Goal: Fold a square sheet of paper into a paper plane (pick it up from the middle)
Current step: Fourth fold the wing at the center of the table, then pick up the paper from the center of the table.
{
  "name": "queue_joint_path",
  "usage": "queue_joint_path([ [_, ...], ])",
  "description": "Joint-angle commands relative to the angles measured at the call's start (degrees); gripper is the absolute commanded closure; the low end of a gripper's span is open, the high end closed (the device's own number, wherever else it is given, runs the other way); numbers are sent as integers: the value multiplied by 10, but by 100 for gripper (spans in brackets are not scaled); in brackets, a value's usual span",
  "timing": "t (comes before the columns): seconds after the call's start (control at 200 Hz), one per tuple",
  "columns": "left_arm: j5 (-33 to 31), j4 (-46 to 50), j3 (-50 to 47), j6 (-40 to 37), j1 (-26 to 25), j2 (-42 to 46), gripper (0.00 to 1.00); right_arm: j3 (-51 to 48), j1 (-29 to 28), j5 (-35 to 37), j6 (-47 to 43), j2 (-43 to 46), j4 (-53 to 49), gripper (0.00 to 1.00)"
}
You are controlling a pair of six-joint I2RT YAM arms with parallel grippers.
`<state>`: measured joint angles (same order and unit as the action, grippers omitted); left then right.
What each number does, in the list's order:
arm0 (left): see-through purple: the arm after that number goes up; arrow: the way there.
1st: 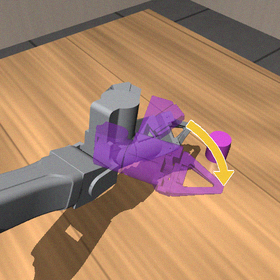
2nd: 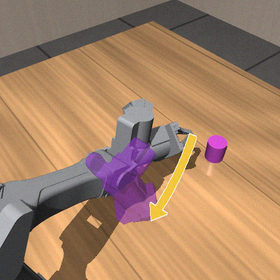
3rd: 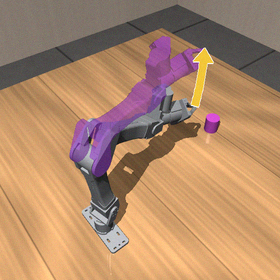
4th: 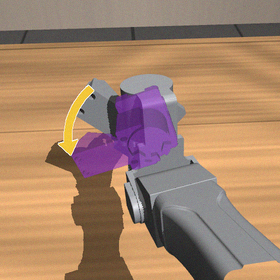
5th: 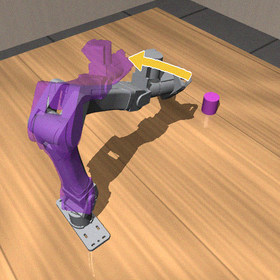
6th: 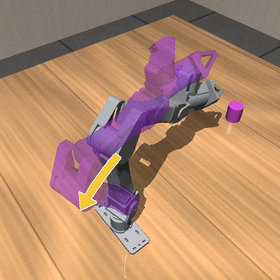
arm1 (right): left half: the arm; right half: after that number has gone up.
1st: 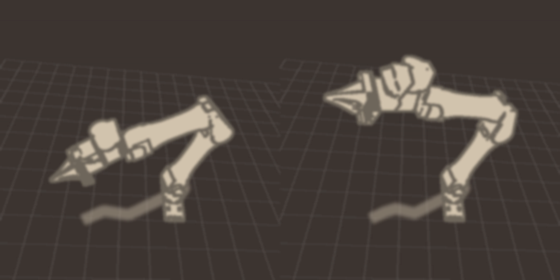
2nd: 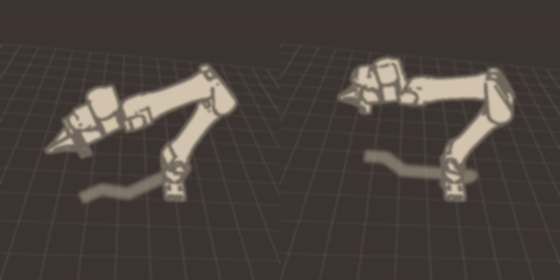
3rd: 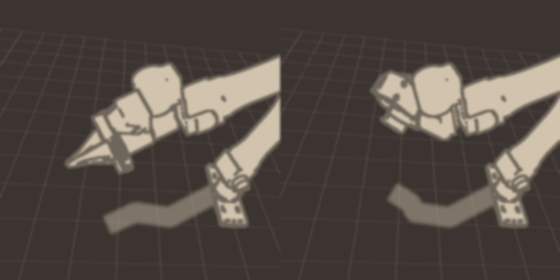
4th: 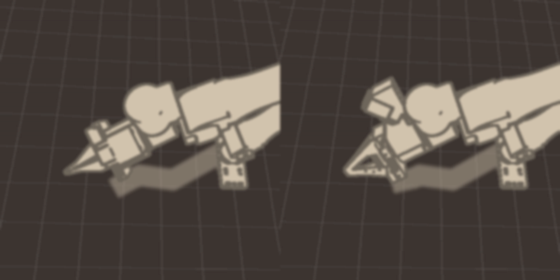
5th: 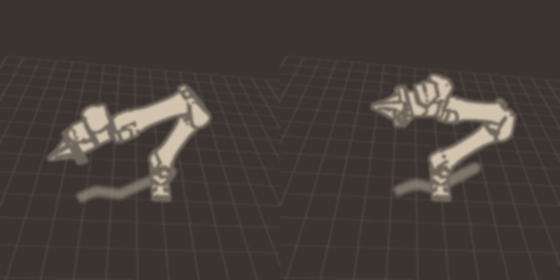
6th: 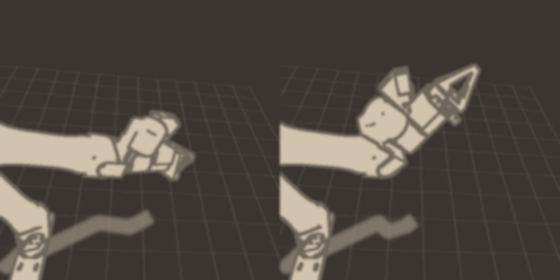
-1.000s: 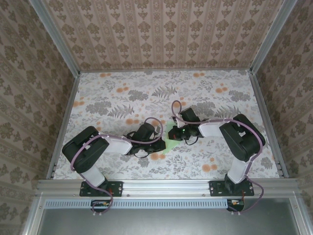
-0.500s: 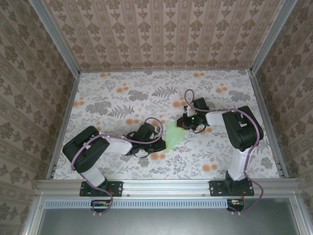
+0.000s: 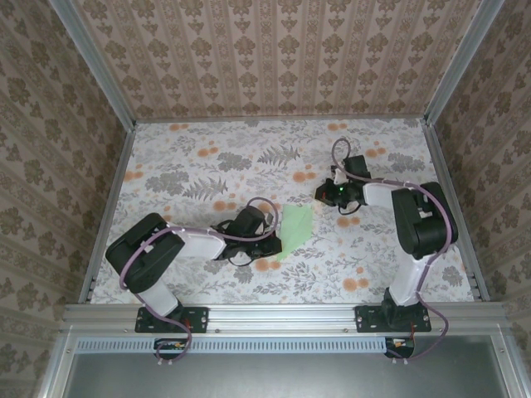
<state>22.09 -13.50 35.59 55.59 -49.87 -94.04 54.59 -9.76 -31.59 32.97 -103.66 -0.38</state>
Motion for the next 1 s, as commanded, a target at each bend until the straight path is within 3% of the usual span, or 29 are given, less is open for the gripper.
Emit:
queue_joint_path([
  [0.0,-16,112,45,-45,13,38,82,-36,-7,-11,33,67,-22,91],
  [0.085,-36,145,80,-66,26,74,61,-71,-17,-18,53,102,-26,74],
  [0.285,-87,209,99,-88,77,142,28,-135,-53,-10,105,158,-17,53],
  [0.52,-103,218,76,-93,122,182,8,-150,-115,2,150,129,39,52],
  [0.555,-103,217,71,-93,127,187,1,-148,-122,1,154,120,48,53],
  [0.995,-78,208,25,-74,159,231,0,-123,-171,-24,198,46,129,64],
])
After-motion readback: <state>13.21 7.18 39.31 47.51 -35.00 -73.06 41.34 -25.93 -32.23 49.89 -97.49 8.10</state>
